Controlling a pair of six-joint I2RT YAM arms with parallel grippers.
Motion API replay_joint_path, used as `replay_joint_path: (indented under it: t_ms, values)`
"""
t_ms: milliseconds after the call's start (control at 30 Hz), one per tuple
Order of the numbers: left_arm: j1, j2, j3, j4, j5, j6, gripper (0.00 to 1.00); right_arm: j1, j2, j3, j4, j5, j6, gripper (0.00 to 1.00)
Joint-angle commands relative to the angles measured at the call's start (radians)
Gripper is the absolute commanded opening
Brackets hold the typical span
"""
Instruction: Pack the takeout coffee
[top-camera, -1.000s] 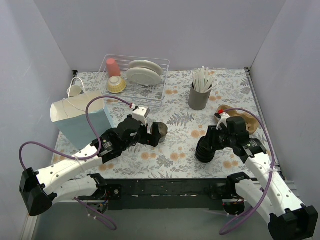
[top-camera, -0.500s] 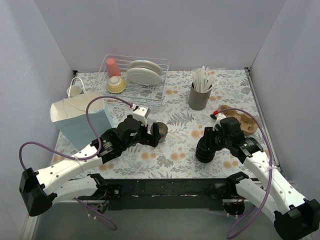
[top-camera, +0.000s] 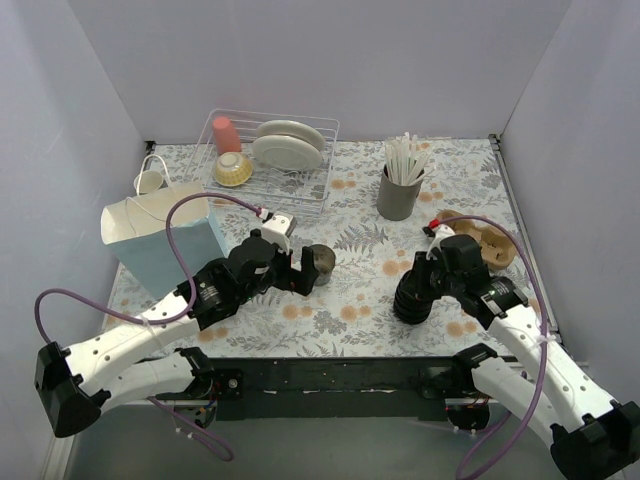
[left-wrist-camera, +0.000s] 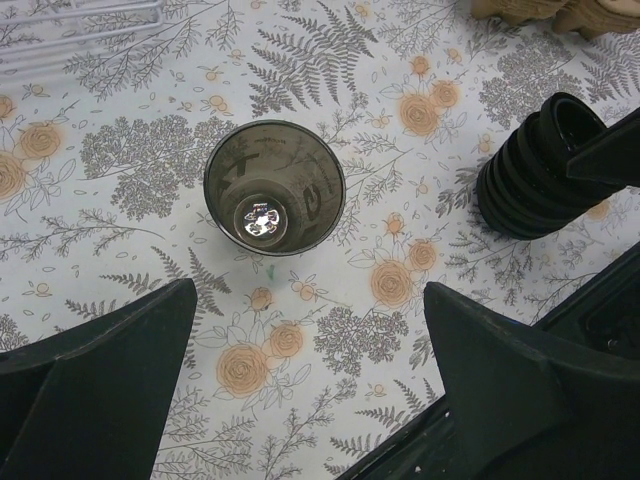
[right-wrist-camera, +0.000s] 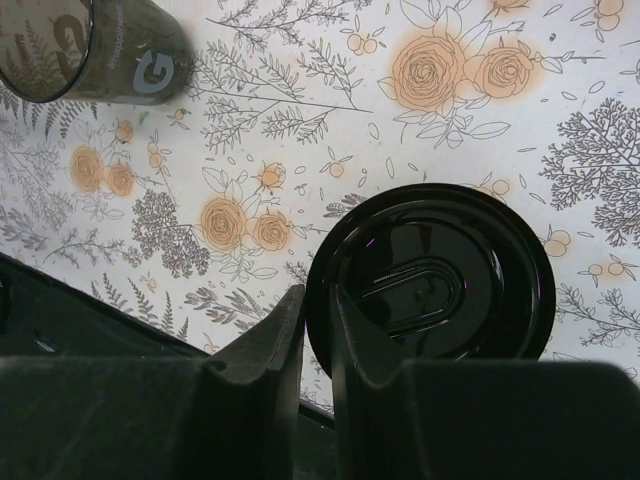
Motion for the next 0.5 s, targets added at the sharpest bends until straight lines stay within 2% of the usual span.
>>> replay_joint_path:
  t_ms: [0,167,267,300,367,400,467]
  values:
    - [-0.001,-0.038,0.006,0.014,-0.008,0.002,0.98,0.008,-0.032,0.069,0.033,0.018,0.017,0.22]
    - [0.000,-0.038,0.038,0.011,0.070,-0.013,0.98,0.008,-0.064,0.146,0.019,-0.010,0.043,0.22]
    - [-0.001,-0.051,0.058,0.022,0.141,-0.007,0.98,0.008,-0.099,0.193,0.071,-0.117,0.062,0.21]
    - [0.000,-0.058,0.066,0.026,0.156,-0.012,0.97,0.006,-0.110,0.198,0.102,-0.212,0.074,0.21]
    - [0.000,-0.062,0.101,0.029,0.207,-0.032,0.93,0.008,-0.153,0.195,0.205,-0.283,0.139,0.21]
    - [0.000,-0.071,0.109,0.037,0.303,-0.054,0.92,0.008,-0.186,0.183,0.293,-0.348,0.158,0.21]
    - [-0.001,-0.087,0.107,0.087,0.379,-0.079,0.90,0.008,-0.219,0.164,0.387,-0.404,0.210,0.21]
